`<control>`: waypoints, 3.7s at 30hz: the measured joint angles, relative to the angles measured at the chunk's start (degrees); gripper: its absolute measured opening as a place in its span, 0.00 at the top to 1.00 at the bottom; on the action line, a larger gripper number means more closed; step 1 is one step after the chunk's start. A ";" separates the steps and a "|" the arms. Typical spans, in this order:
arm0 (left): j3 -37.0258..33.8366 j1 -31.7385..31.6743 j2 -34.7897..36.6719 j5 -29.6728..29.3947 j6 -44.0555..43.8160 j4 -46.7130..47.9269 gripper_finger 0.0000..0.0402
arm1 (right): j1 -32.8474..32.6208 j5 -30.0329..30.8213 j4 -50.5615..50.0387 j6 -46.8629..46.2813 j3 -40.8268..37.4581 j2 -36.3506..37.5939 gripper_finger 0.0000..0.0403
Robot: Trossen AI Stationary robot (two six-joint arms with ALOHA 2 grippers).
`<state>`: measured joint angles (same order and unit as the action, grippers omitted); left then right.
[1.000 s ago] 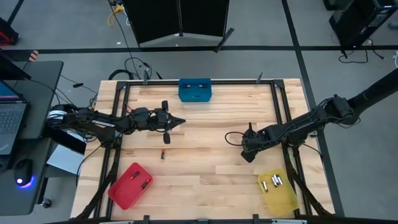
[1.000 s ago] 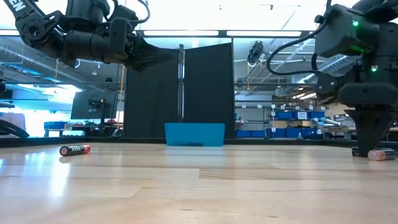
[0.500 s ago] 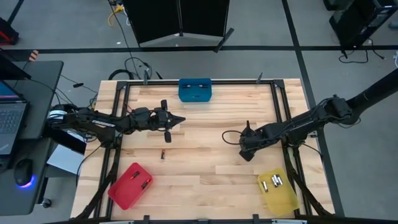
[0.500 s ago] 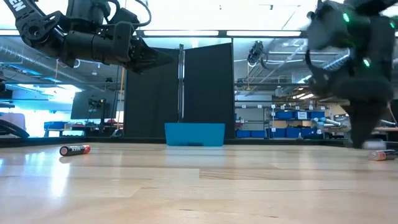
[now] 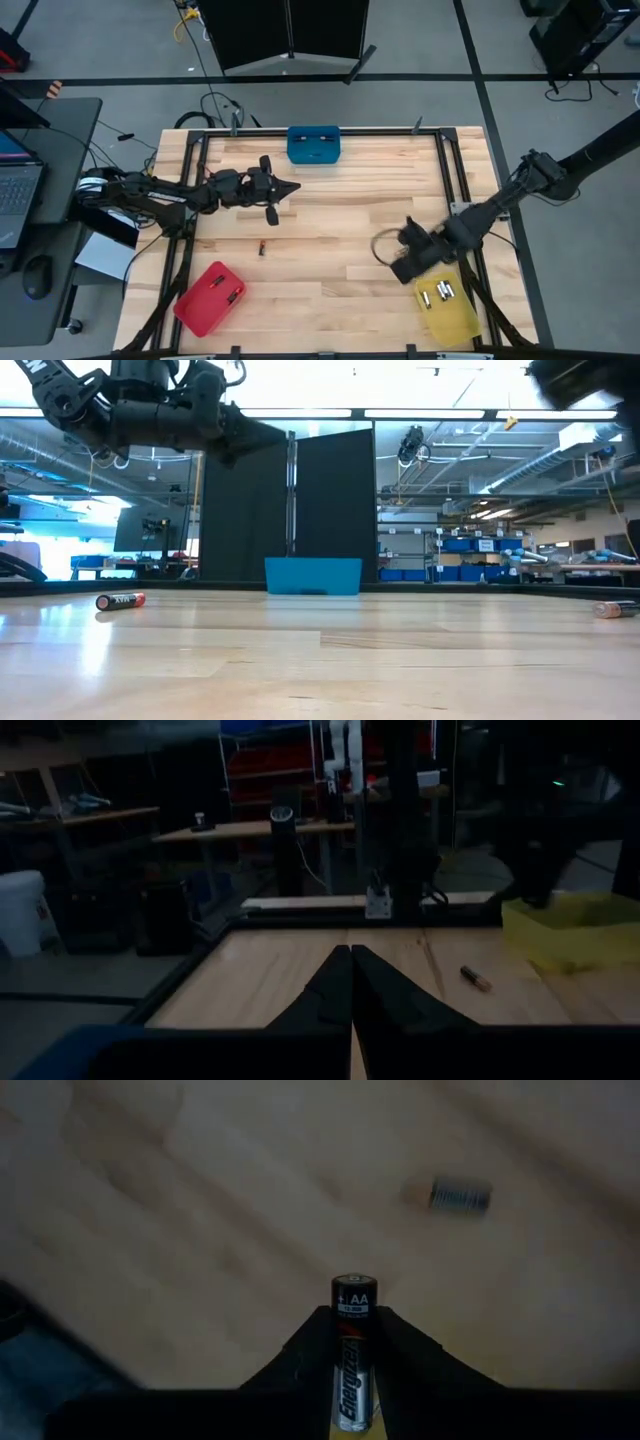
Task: Sort batteries
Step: Put the silver battery into the yellow bin, then put the black-red battery into the red bin
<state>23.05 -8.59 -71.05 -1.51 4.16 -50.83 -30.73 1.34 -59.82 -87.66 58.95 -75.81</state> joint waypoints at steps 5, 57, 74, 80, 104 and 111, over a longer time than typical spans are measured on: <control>1.18 -0.03 0.00 0.06 1.11 0.04 0.98 | -12.19 -0.50 0.16 -21.85 0.25 -0.58 0.85; 1.62 4.17 0.43 0.15 -1.43 12.82 0.98 | -16.85 20.09 -21.12 -9.44 4.29 -1.85 0.97; 27.94 25.34 1.31 -1.39 -31.83 85.27 0.98 | 16.04 19.46 29.91 56.87 -12.08 -0.01 0.97; 25.30 27.87 1.31 -3.22 -59.71 86.90 0.98 | 22.57 16.52 34.83 67.86 -12.12 0.02 0.98; 11.41 28.47 -6.41 -9.31 -76.58 77.16 0.60 | 26.70 15.41 35.79 75.18 -12.12 0.02 0.97; 11.44 28.49 -9.07 -11.33 -76.13 77.20 0.55 | 25.30 15.40 35.79 74.31 -12.12 0.02 0.97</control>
<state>34.49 19.90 -80.12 -12.84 -71.98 26.37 -5.43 16.73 -24.03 -13.34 46.83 -75.79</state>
